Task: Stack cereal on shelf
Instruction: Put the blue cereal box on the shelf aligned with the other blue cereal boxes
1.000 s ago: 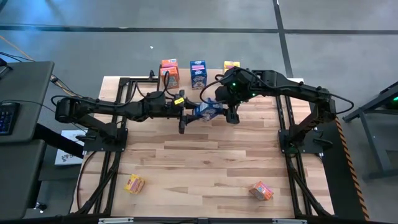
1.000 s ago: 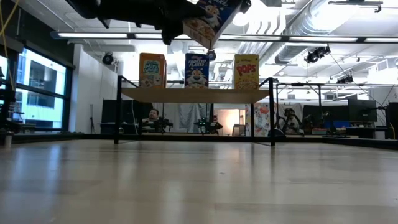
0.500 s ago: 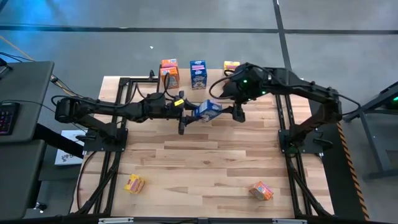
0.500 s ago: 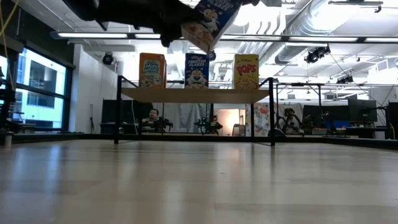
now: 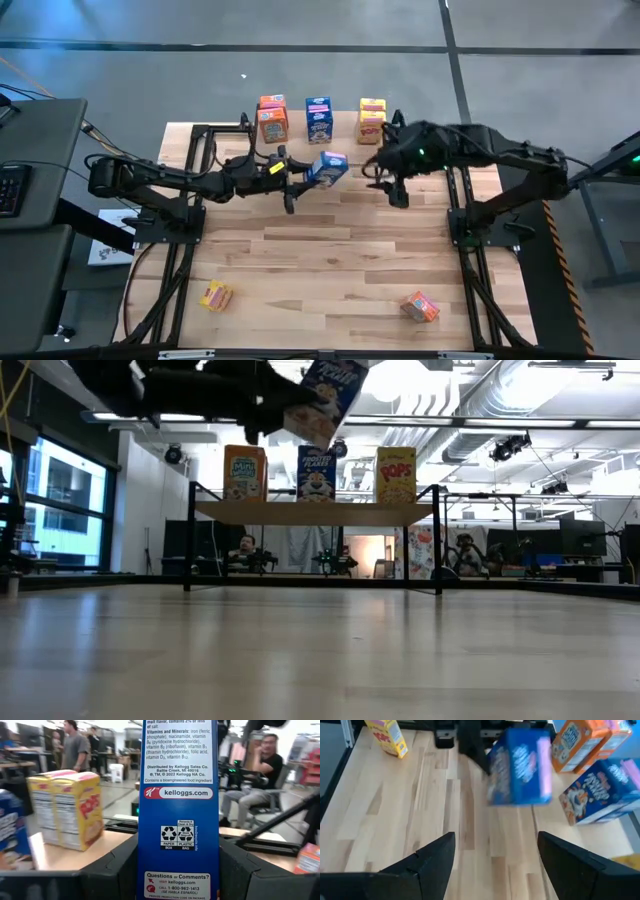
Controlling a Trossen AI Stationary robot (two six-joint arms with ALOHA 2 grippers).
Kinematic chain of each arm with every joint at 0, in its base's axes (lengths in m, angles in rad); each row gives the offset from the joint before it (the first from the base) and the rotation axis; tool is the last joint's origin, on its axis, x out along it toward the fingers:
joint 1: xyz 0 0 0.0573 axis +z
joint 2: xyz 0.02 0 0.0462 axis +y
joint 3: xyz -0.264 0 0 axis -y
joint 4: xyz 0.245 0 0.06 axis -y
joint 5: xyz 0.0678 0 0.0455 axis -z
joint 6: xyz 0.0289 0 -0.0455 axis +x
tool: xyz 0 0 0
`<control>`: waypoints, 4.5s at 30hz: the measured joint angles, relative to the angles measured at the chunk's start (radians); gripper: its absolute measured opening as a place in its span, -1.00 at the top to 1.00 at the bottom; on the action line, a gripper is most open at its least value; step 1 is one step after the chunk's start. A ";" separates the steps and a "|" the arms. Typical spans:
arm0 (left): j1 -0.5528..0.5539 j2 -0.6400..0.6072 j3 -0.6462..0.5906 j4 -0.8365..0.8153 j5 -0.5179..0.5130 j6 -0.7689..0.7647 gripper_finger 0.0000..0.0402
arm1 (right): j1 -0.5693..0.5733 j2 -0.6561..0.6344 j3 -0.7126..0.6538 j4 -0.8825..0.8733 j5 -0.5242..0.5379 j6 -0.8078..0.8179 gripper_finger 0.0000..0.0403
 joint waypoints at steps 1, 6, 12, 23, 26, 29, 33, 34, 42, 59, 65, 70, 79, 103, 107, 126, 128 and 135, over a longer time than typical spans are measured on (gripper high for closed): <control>0.000 0.000 -0.014 0.022 -0.016 -0.001 0.06 | 0.015 -0.024 -0.043 0.025 0.017 0.017 -0.37; 0.001 0.000 -0.072 0.126 -0.058 0.014 0.06 | 0.083 -0.160 -0.269 0.184 0.102 0.104 -0.37; 0.027 0.010 -0.089 0.170 -0.066 0.044 0.06 | 0.150 -0.297 -0.512 0.450 0.189 0.151 -0.37; 0.090 0.171 -0.089 0.315 -0.046 0.044 0.06 | 0.220 -0.474 -0.813 0.661 0.355 0.176 -0.37; 0.110 0.219 -0.089 0.379 -0.019 0.045 0.06 | 0.220 -0.534 -0.902 0.718 0.365 0.191 -0.37; 0.128 0.257 -0.089 0.463 0.008 0.044 0.06 | 0.220 -0.589 -0.985 0.778 0.329 0.179 -0.37; 0.147 0.300 -0.089 0.521 0.011 0.044 0.06 | 0.220 -0.640 -1.082 0.864 0.306 0.157 -0.37; 0.149 0.310 -0.089 0.522 0.010 0.042 0.06 | 0.221 -0.650 -1.105 0.884 0.304 0.152 -0.37; 0.153 0.365 -0.089 0.588 0.010 0.042 0.06 | 0.220 -0.711 -1.282 1.094 0.236 0.122 -0.37; 0.192 0.365 -0.089 0.587 0.006 0.034 0.06 | 0.206 -0.926 -1.620 1.333 0.270 0.151 -0.37; 0.198 0.365 -0.089 0.587 0.000 0.022 0.06 | 0.197 -0.966 -1.620 1.287 0.277 0.148 -0.37; 0.206 0.365 -0.089 0.587 -0.001 0.018 0.06 | 0.197 -0.966 -1.621 1.277 0.276 0.122 -0.37; 0.217 0.365 -0.089 0.586 -0.001 0.017 0.06 | 0.197 -0.966 -1.621 1.260 0.338 0.096 -0.37; 0.217 0.365 -0.089 0.585 -0.001 0.018 0.06 | 0.197 -1.207 -1.621 1.340 0.362 -0.006 -0.37; 0.217 0.365 -0.089 0.585 -0.001 0.034 0.06 | 0.197 -1.227 -1.622 1.279 0.361 0.018 -0.37; 0.224 0.365 -0.089 0.577 -0.001 0.026 0.06 | 0.197 -1.227 -1.622 1.220 0.360 0.105 -0.37; 0.224 0.365 -0.089 0.577 -0.001 0.030 0.06 | 0.197 -1.227 -1.622 1.220 0.360 0.105 -0.37; 0.225 0.365 -0.089 0.577 0.038 0.117 0.06 | 0.197 -1.227 -1.622 1.220 0.360 0.105 -0.37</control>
